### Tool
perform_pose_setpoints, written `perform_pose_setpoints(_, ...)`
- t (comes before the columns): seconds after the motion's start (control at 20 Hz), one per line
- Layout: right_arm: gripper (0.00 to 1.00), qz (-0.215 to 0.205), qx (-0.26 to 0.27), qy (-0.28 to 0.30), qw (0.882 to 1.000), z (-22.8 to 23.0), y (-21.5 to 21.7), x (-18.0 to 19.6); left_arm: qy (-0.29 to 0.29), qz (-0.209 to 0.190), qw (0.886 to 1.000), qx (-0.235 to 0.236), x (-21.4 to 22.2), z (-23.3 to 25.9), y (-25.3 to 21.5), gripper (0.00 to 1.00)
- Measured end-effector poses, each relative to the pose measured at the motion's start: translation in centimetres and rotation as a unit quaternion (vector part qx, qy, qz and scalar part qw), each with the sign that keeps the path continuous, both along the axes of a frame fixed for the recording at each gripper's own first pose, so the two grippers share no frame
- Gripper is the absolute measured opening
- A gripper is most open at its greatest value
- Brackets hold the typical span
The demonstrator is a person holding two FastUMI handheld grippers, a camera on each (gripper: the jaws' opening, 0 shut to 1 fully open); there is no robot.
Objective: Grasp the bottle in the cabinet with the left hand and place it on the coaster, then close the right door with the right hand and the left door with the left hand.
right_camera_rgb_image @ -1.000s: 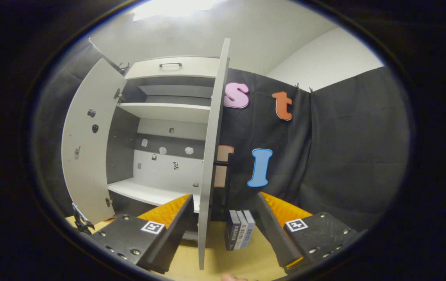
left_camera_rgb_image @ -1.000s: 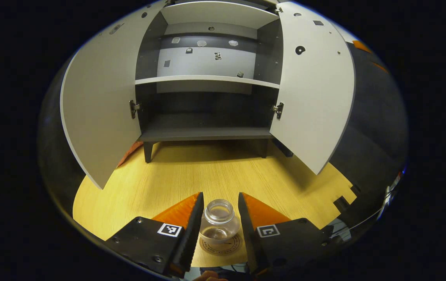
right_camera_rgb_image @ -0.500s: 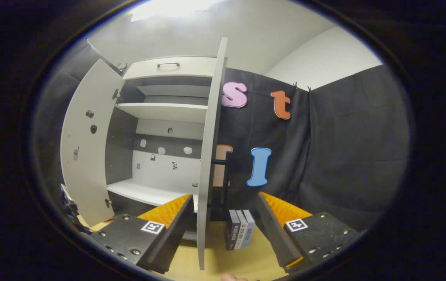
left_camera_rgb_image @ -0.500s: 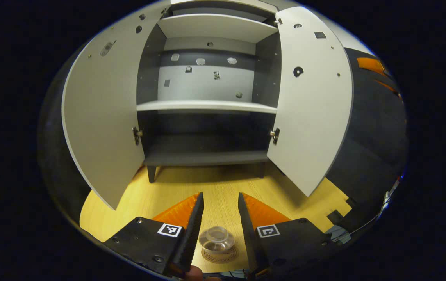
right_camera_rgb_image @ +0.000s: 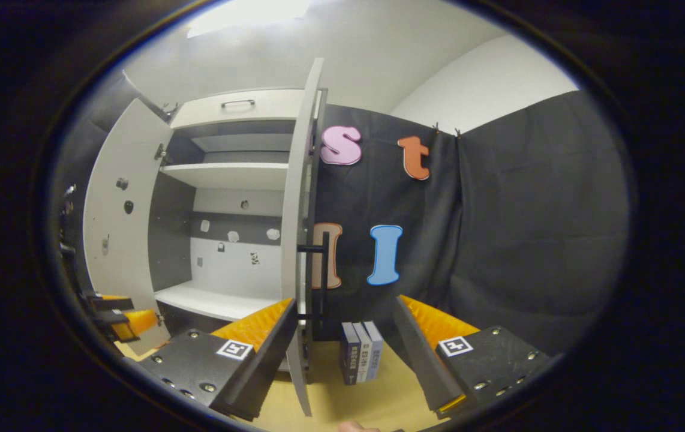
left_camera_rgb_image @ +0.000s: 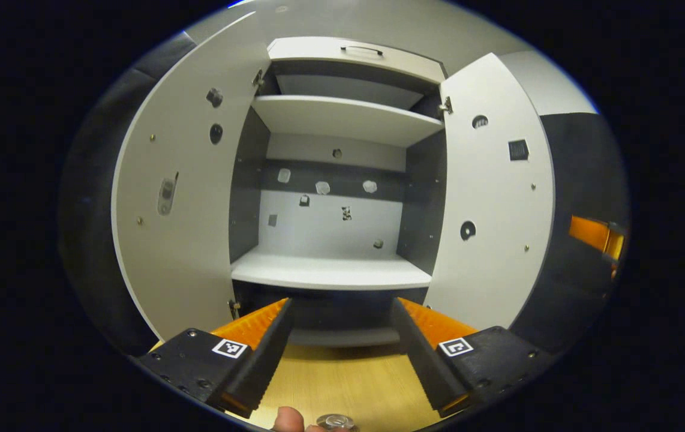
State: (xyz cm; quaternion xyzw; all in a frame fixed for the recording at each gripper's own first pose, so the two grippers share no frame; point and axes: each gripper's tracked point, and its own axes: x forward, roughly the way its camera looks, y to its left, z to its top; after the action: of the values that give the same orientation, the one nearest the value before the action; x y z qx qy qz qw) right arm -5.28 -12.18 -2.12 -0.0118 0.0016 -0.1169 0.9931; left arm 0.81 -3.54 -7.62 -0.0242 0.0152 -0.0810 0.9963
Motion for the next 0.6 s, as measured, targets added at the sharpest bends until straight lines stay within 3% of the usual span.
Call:
perform_pose_setpoints(0.05, 0.94, -0.003, 0.003, 0.000, 1.000, 0.0, -0.2, 0.0, -0.009, 0.010, 1.000, -0.002, 0.1, 1.1, 0.5, 0.94)
perform_pose_setpoints(0.25, 0.97, -0.032, 0.003, 0.000, 0.999, -0.3, -1.7, 0.3, -0.027, 0.036, 0.999, -0.008, -0.3, 3.8, 2.1, 0.97)
perform_pose_setpoints(0.35, 0.94, -0.057, 0.000, -0.001, 0.998, -0.2, -2.7, 0.7, -0.032, 0.050, 0.998, -0.007, -0.9, 4.8, 3.1, 0.96)
perform_pose_setpoints(0.45, 0.97, -0.077, 0.002, -0.001, 0.997, -0.2, -3.4, 1.2, -0.046, 0.066, 0.997, -0.001, -1.3, 5.8, 4.5, 0.93)
perform_pose_setpoints(0.5, 0.97, -0.080, 0.005, 0.000, 0.997, -0.2, -3.3, 1.6, -0.050, 0.074, 0.996, 0.002, -1.6, 5.9, 5.1, 0.96)
perform_pose_setpoints(0.6, 0.97, -0.072, 0.014, 0.003, 0.997, -0.3, -2.6, 2.3, -0.049, 0.086, 0.995, 0.005, -2.1, 5.7, 6.2, 0.93)
